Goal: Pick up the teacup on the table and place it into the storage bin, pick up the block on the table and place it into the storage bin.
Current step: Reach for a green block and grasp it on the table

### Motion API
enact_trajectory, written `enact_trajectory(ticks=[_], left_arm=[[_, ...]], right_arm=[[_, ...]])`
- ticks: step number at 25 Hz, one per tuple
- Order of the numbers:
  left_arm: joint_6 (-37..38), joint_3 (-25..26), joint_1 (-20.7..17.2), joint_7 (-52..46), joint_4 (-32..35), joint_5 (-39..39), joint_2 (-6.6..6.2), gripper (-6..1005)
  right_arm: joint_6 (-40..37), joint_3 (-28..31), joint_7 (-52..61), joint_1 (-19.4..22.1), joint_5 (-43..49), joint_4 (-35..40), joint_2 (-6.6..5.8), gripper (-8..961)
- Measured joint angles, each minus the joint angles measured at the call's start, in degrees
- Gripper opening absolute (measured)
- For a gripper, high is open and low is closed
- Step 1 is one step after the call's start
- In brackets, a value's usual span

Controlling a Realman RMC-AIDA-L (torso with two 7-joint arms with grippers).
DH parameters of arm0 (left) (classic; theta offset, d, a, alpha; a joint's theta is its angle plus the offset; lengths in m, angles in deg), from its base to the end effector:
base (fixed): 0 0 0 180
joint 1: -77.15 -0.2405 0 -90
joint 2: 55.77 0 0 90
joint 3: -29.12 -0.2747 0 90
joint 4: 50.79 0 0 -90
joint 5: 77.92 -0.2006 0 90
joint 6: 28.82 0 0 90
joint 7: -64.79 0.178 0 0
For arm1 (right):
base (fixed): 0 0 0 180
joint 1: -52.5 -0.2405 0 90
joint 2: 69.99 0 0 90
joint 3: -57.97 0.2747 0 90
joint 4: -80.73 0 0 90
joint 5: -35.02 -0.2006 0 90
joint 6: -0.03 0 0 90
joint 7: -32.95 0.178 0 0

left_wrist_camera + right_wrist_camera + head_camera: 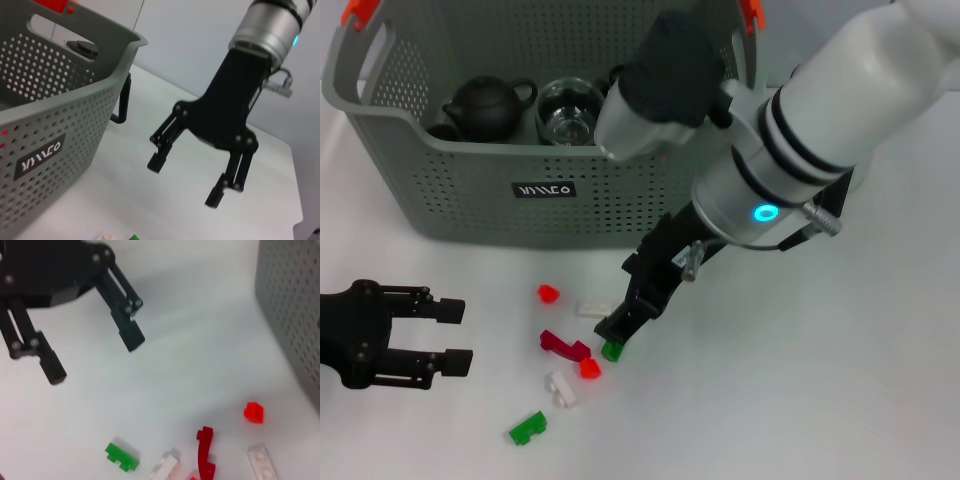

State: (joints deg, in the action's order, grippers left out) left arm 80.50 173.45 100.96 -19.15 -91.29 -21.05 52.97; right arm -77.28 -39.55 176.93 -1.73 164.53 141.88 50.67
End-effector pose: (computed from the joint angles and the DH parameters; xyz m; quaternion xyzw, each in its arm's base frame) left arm -0.3128 0.2771 0.0379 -0.9477 -0.2586 -0.1823 0.0408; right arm 0.0875 0.3571 -0.1398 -0.9782 0.1537 -0.1345 0.0369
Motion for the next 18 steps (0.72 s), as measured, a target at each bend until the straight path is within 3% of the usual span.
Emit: enact_trajectory(ticks=[7, 18], left_arm=[[-0.4, 0.0, 0.0, 0.2, 0.2, 0.0, 0.04, 736], [-0.4, 0.0, 0.0, 0.3, 0.2, 0.0, 0.35, 735]], right_arm=[[5.3, -5.1, 0.3, 2.2, -0.1, -1.2, 0.15, 904], [11.8, -10.4, 0.4, 2.4, -0.5, -5.9, 0.31, 905]])
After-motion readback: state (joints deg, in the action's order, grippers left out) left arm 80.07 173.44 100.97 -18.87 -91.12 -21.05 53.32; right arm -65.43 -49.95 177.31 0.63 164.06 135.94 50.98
